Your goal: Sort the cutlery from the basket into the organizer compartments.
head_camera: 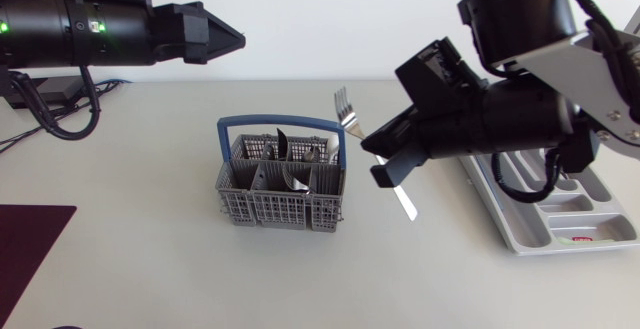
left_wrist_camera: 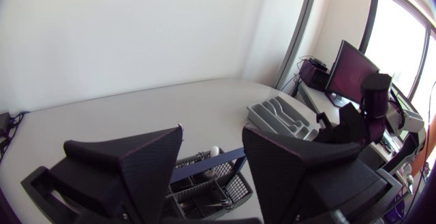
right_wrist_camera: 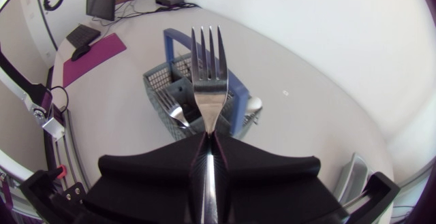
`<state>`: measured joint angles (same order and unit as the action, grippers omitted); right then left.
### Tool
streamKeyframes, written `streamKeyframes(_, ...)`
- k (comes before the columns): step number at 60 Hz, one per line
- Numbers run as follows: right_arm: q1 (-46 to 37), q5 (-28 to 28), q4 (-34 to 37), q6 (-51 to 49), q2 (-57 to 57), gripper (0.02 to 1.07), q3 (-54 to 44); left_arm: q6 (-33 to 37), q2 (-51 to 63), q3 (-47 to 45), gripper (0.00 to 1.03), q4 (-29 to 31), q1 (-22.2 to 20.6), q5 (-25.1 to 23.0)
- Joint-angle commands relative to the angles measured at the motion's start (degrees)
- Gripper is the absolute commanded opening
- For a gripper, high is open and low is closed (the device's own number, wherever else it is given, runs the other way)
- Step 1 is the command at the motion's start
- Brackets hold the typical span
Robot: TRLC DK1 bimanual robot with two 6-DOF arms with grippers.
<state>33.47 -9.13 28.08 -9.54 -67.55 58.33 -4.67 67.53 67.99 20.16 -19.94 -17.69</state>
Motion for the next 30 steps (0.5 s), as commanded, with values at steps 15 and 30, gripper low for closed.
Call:
streamKeyframes(15,-21.6,-5.2,0.8,-7.9,3.4,0.08,-5.0,8.8,0.6,-1.1,0.63,7.3,-2.1,0.7)
streamKeyframes(30,-42.0,-11.7,0.4,-16.7,-4.9,0.08,-1.9,13.9,2.1,-3.4,0.63,11.5,-7.0,5.7)
